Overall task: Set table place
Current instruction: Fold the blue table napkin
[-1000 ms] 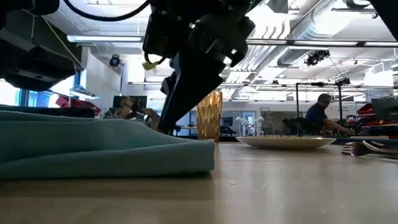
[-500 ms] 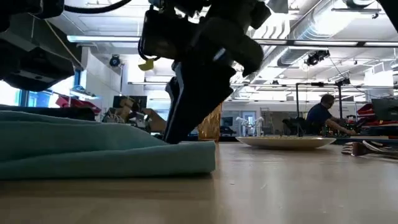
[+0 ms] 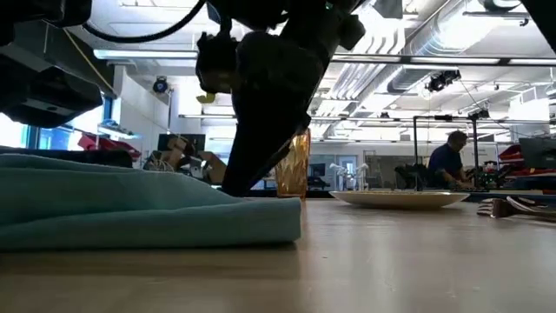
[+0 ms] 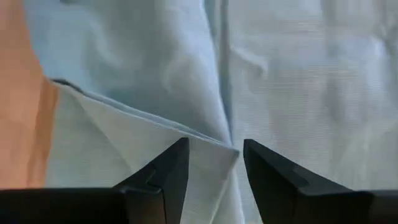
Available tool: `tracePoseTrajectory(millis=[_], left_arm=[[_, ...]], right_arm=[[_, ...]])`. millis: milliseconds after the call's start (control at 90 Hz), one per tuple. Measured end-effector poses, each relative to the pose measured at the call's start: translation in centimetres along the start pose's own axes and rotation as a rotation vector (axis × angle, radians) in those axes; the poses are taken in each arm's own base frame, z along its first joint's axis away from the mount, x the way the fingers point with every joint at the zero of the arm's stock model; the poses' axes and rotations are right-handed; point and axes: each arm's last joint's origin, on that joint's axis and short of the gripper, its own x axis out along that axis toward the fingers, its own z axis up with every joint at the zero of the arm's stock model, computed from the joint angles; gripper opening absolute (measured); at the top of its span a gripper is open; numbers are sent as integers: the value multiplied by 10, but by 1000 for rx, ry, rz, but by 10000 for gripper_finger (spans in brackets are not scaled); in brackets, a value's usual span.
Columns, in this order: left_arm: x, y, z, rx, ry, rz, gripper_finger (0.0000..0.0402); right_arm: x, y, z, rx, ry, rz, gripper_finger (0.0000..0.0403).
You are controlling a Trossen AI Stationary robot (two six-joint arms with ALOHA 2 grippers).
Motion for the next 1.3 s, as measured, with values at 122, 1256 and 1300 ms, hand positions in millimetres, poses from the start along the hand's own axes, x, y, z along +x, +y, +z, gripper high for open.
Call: tracePoseTrajectory(millis=[122, 1256, 1300], left_arm=[[0, 0, 0, 0, 0, 1, 0], [-97, 32, 8, -494, 26, 361, 0], [-96, 36, 9, -480, 33, 366, 0]], right_arm=[[7, 2, -4, 5, 23, 2, 71], [-64, 40, 3, 121, -149, -399, 0], [-65, 40, 4, 118, -161, -418, 0]])
